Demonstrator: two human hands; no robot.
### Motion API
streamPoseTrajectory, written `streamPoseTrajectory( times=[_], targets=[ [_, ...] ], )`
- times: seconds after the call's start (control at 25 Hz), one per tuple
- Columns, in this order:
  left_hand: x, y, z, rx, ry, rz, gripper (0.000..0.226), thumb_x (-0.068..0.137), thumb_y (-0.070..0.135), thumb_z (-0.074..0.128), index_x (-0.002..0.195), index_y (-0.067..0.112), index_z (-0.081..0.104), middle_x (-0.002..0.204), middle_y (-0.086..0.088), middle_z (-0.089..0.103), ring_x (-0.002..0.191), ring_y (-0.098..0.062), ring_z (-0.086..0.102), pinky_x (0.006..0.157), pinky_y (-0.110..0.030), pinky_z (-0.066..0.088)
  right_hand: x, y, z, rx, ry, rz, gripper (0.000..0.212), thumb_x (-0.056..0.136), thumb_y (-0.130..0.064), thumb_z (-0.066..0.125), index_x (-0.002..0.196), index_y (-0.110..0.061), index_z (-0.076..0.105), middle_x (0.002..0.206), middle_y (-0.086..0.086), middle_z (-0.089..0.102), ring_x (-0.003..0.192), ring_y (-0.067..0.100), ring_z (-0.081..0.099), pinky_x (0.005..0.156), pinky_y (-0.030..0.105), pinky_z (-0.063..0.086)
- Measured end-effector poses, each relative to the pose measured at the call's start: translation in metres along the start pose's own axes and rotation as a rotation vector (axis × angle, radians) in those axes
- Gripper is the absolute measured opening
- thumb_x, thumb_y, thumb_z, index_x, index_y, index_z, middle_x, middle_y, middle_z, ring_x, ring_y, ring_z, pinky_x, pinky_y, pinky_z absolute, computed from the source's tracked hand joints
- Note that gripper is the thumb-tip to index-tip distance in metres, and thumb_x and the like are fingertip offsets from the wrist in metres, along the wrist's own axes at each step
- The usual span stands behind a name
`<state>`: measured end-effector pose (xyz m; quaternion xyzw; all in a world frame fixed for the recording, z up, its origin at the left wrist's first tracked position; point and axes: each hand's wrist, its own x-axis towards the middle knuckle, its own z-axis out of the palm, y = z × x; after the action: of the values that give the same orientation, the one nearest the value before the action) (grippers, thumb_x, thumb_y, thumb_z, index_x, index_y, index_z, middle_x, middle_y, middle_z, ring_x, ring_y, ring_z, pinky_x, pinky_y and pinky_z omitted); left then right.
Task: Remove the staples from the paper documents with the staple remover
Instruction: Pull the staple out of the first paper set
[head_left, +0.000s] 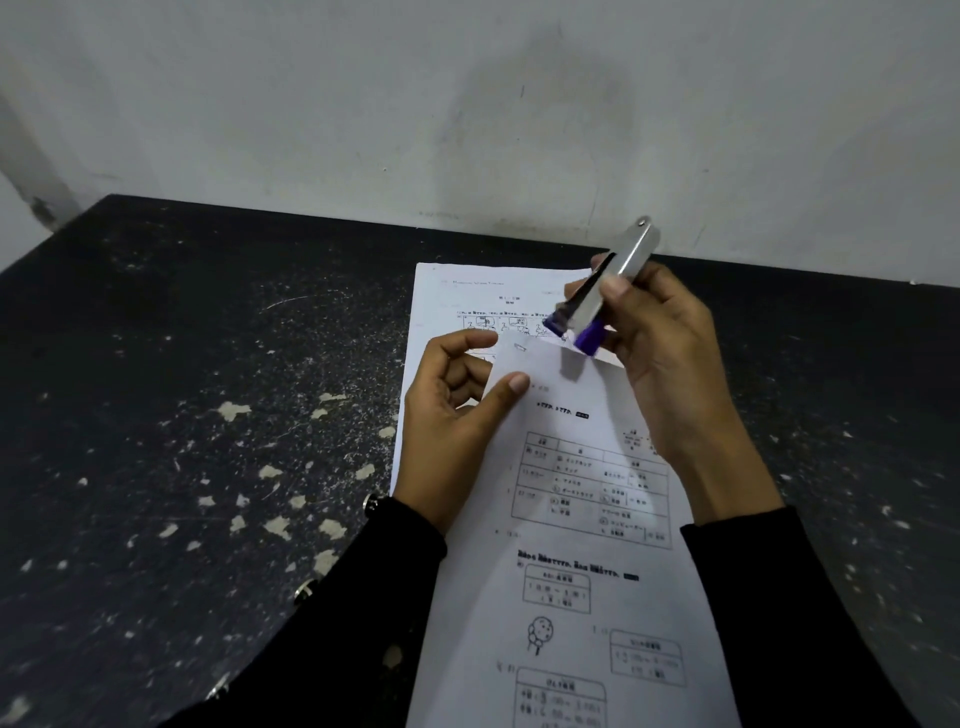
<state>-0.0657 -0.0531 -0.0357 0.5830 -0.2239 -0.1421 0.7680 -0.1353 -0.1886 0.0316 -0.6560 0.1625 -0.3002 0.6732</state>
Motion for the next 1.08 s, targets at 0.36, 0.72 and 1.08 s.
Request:
streamPoseTrajectory(
  times=[0.36, 0.72, 1.08],
  targets=[
    [-0.001, 0.001, -0.001, -0.030, 0.015, -0.043, 0.024, 0.080, 0.007, 0.074, 0.101, 0.014, 0.065, 0.092, -0.019, 0.068, 0.094, -0.041, 0.066, 0.086, -0.052, 0.054, -0.005, -0.007, -0.010, -0.776, -0.156, -0.072, 0.026, 0.079, -0.026, 0.074, 0.102, -0.026, 0.060, 0.085, -0.020, 0.058, 0.071, -0.008, 0.058, 0.066, 0.020, 0.049],
    [-0.005, 0.010, -0.002, 0.057, -0.012, -0.015, 0.018, 0.081, 0.005, 0.072, 0.092, 0.016, 0.063, 0.099, -0.015, 0.069, 0.091, -0.029, 0.069, 0.073, -0.042, 0.059, -0.010, -0.002, -0.002, -0.776, -0.134, -0.089, 0.028, 0.078, -0.019, 0.074, 0.079, -0.031, 0.049, 0.086, -0.015, 0.066, 0.084, 0.004, 0.063, 0.071, 0.028, 0.052],
    [-0.029, 0.010, -0.004, 0.391, -0.010, 0.277, 0.017, 0.084, 0.006, 0.067, 0.084, 0.023, 0.063, 0.086, 0.003, 0.064, 0.082, -0.006, 0.062, 0.065, -0.026, 0.053, -0.053, 0.002, -0.004, -0.400, 0.189, -0.058, 0.012, 0.086, -0.022, 0.067, 0.089, -0.021, 0.055, 0.085, -0.006, 0.061, 0.066, 0.001, 0.063, 0.062, 0.018, 0.051]
  ],
)
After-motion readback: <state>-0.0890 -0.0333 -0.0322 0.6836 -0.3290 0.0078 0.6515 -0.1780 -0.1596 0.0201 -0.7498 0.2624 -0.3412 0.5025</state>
